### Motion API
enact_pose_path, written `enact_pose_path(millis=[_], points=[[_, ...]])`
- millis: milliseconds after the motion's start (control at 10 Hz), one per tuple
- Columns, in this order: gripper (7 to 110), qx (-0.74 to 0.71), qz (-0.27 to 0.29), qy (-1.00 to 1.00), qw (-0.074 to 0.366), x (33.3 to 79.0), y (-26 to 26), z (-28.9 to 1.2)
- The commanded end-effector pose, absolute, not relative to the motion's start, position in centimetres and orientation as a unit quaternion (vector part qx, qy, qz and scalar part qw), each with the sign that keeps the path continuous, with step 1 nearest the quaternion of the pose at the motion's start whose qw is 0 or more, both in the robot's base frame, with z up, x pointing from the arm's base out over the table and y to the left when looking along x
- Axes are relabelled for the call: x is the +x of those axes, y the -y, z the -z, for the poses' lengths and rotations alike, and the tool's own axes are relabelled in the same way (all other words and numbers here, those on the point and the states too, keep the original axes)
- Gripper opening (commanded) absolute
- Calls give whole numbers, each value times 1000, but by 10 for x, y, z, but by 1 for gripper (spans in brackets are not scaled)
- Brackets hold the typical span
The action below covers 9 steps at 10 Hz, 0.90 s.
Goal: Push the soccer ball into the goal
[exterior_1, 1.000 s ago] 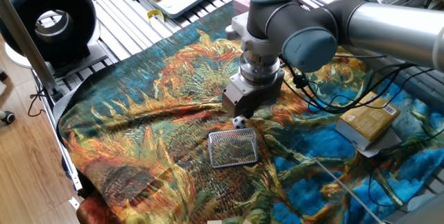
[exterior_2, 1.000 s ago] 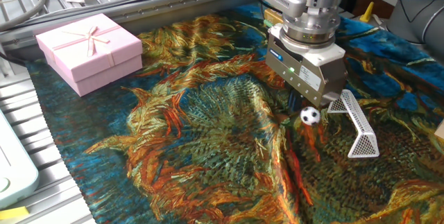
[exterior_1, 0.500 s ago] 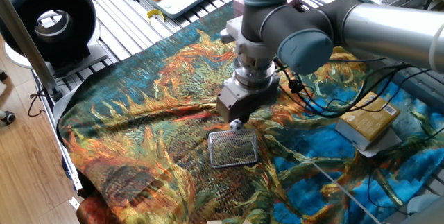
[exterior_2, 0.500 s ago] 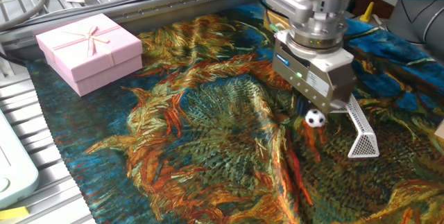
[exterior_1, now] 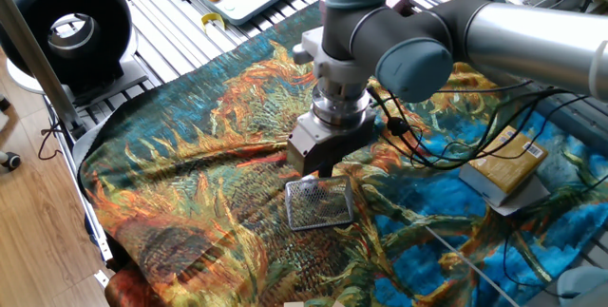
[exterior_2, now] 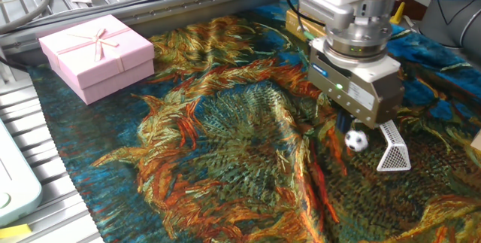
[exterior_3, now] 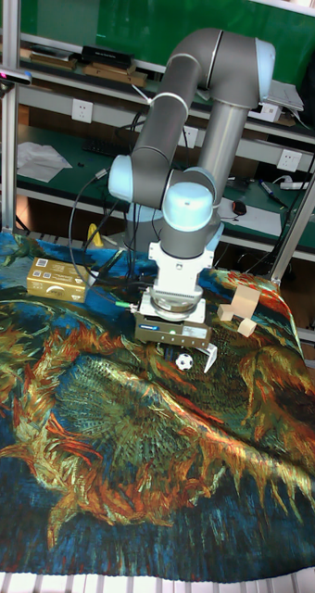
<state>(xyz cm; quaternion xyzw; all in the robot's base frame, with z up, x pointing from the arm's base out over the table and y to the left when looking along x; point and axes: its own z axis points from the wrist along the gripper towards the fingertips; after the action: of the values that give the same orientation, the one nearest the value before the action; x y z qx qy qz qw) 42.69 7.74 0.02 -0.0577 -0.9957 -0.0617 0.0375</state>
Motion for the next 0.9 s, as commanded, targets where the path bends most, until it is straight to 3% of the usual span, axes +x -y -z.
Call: enact_pose_path(millis=[0, 300, 400, 800], points=[[7, -68, 87, 993, 44, 423, -97, -6], [7, -54, 70, 996, 27, 434, -97, -3], [7, -37, 41, 998, 7, 447, -85, -1], [7, -3, 13, 995, -96, 521, -71, -4]])
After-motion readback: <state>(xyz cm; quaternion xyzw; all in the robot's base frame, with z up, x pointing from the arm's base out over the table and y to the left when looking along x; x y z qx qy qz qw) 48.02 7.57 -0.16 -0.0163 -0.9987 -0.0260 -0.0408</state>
